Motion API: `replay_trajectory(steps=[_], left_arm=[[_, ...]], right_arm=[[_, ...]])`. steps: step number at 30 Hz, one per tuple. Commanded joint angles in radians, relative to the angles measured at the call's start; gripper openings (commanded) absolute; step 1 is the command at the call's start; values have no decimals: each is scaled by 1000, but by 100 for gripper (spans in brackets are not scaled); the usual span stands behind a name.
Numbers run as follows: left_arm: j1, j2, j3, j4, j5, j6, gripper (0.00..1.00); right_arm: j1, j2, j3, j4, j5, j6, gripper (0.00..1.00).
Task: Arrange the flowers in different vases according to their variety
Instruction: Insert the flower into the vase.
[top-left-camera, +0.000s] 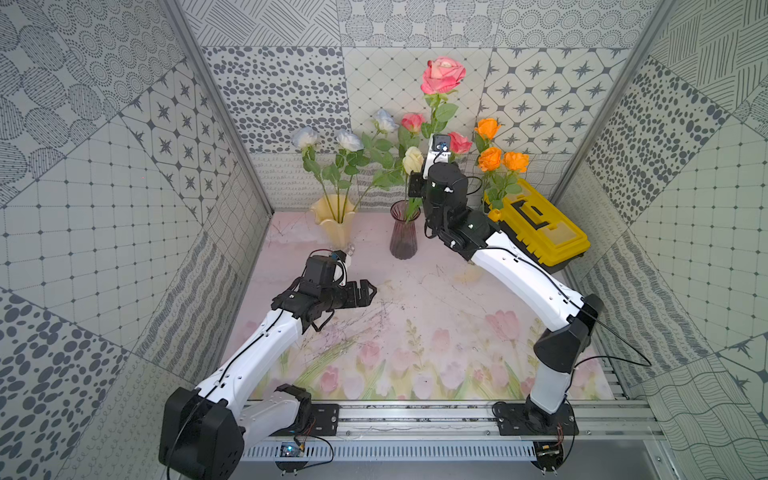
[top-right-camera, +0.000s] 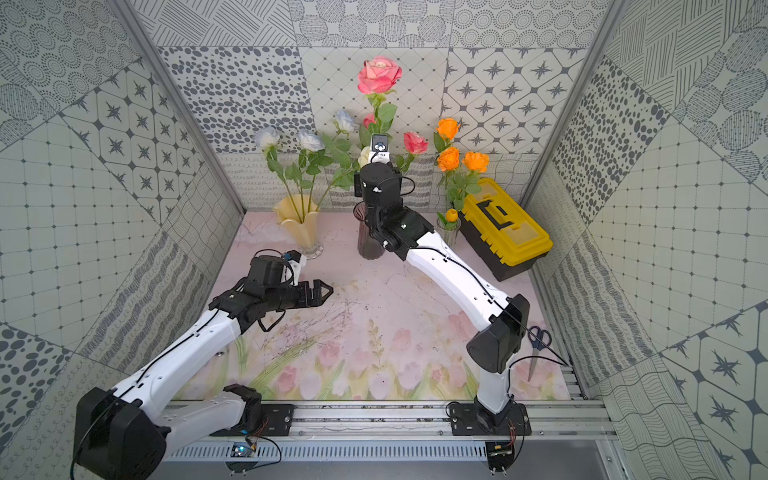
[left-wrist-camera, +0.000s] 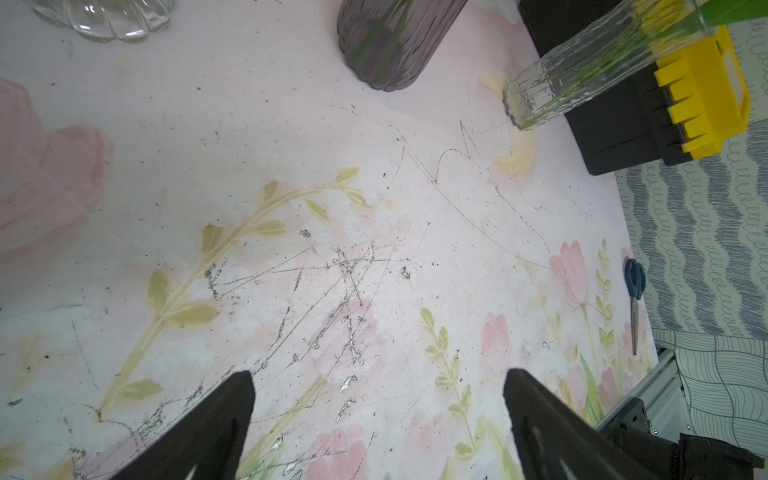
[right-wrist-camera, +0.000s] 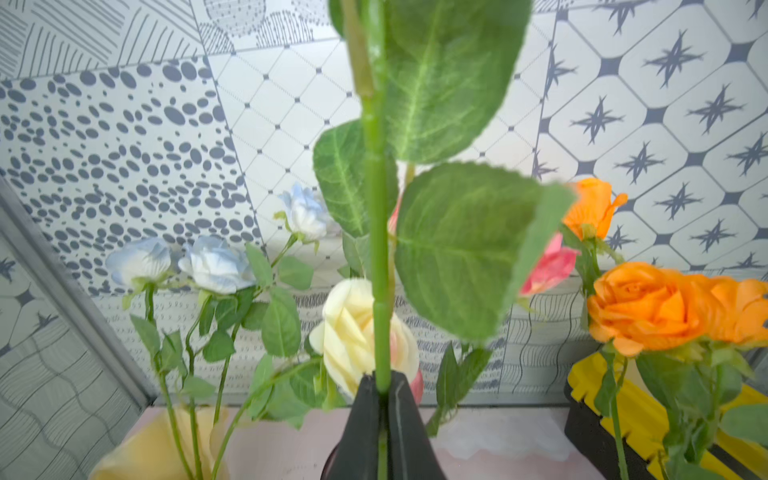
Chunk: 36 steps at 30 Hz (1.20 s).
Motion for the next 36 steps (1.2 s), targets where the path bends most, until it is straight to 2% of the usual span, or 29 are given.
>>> replay_trajectory(steps=[1,7,11,15,25,30,31,33,34,36], left_arm=[[6,-10,-4,11,10,18,99],[6,-12,-5,9,10,18,99],[5,-15,-5,8,7,18,99],[7,-16,-5,7,4,19,99],[7,-13,-5,8,7,18,99],[6,-13,-6,6,5,19,99],[8,-14,-6,6,5,19,99],[9,-15,-7,6,3,20,99],[7,-14,-6,6,3,19,99],[7,-14,-7,6,1,19,99]], right_arm=[[-20,106,162,77,40,-135,0],[-34,311,444,57,76,-221,0],[-36,371,488,50,93,-220,0],[-33,367,415,45,107,-166,0],[-33,270,65,188,135,-75,0],[-35,249,-18,181,134,-16,0],[-35,243,-26,169,131,-3,4],[-32,225,-51,164,121,11,30],[-31,214,-65,164,117,15,40],[-26,191,-93,162,111,25,50]])
